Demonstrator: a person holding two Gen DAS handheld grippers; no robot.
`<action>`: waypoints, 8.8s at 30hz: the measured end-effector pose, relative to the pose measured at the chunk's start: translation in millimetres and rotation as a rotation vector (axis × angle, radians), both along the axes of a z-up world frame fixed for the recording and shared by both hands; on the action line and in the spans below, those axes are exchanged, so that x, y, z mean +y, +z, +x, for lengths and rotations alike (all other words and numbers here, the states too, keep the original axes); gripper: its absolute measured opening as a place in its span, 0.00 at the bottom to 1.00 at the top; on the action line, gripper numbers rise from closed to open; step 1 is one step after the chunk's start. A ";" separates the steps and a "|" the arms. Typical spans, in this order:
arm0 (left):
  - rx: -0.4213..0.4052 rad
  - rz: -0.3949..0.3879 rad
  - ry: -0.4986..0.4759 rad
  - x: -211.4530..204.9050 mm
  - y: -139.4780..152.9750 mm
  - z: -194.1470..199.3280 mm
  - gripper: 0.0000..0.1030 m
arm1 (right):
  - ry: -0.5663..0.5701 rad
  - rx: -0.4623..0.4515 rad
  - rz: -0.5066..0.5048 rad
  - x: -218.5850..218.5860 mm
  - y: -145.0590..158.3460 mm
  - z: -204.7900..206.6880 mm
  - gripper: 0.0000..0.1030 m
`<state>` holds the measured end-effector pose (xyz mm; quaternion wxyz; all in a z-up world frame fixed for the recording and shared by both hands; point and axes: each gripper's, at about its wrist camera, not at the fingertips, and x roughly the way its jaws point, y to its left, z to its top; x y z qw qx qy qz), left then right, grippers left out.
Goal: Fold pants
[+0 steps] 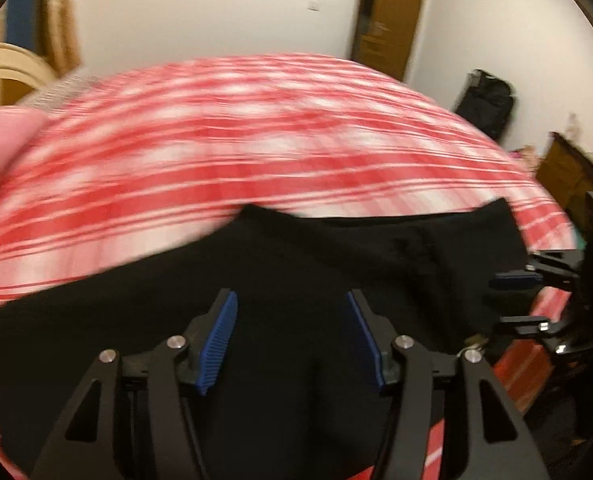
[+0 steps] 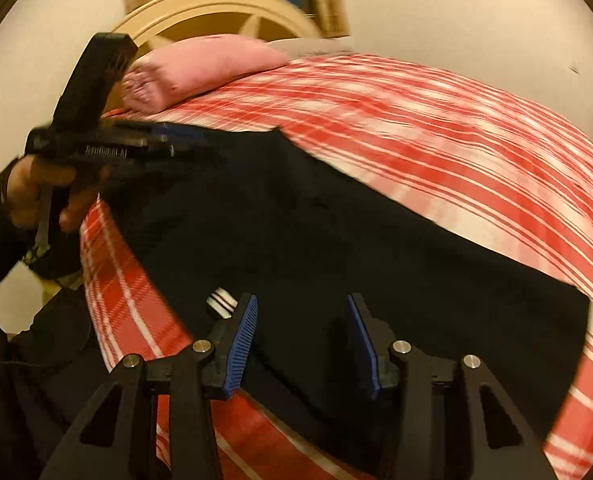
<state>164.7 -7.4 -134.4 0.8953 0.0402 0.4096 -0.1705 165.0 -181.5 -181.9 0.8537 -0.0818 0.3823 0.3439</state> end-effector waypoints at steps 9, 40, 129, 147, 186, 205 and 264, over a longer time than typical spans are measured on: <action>-0.034 0.141 0.395 177.7 3.5 -23.2 0.69 | 0.054 0.005 -0.031 23.0 -7.1 -3.5 0.47; -0.010 -0.042 0.525 237.5 -59.1 -35.9 0.87 | 0.010 0.003 -0.189 22.6 -5.1 -4.5 0.51; -0.053 -0.189 0.434 273.7 36.1 -41.2 0.65 | -0.025 -0.027 -0.011 17.2 19.1 -13.6 0.51; 0.152 -0.471 0.129 199.1 -56.5 -117.9 0.45 | 0.531 -0.086 -0.090 277.3 55.9 -27.6 0.51; 0.178 -0.593 0.198 223.9 -61.8 -89.9 0.06 | 0.489 -0.082 -0.014 294.7 80.4 -2.9 0.02; 0.107 -0.536 0.470 337.1 -50.9 -103.5 0.18 | 0.701 0.060 -0.253 323.8 -3.2 -45.3 0.07; 0.156 -0.240 -0.563 -236.3 4.5 -3.5 0.13 | -0.627 0.056 0.371 -216.7 19.5 -8.2 0.43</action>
